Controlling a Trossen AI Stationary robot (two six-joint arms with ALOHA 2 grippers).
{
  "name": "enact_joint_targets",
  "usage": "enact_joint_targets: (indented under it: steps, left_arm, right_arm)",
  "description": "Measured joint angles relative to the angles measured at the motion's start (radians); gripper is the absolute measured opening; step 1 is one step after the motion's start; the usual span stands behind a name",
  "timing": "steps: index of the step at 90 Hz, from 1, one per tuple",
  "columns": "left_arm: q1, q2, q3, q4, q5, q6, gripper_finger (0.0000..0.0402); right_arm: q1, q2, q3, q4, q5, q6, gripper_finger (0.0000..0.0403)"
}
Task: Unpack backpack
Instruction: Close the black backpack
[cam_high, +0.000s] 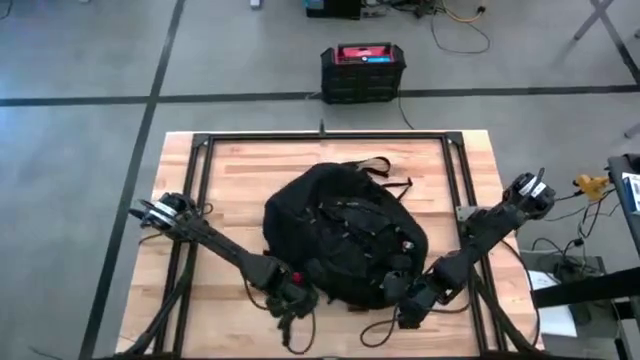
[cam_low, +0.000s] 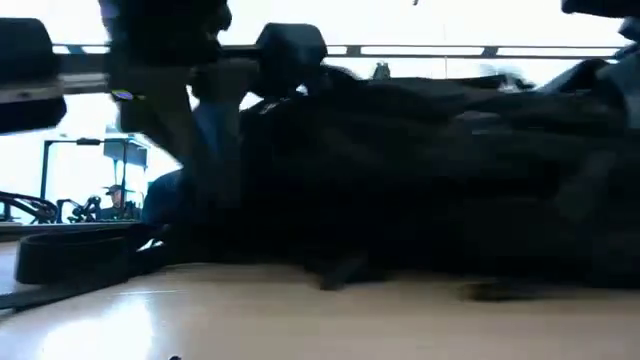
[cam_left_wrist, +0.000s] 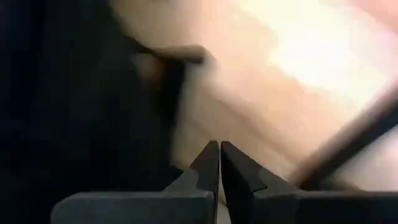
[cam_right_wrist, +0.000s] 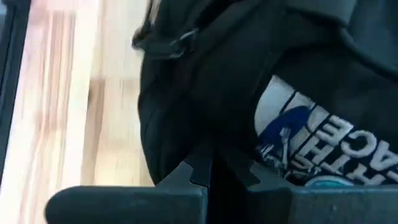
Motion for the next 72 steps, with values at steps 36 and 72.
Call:
enact_joint_targets:
  steps: [36, 72]
  left_arm:
    - [0.022, -0.056, 0.012, 0.292, 0.041, -0.008, 0.0001]
    - [-0.019, 0.134, 0.001, 0.604, 0.028, 0.524, 0.0087]
  right_arm:
    - [-0.001, -0.108, 0.020, -0.049, 0.099, -0.014, 0.0000]
    - [-0.007, -0.090, 0.017, -0.051, 0.141, 0.007, 0.0000]
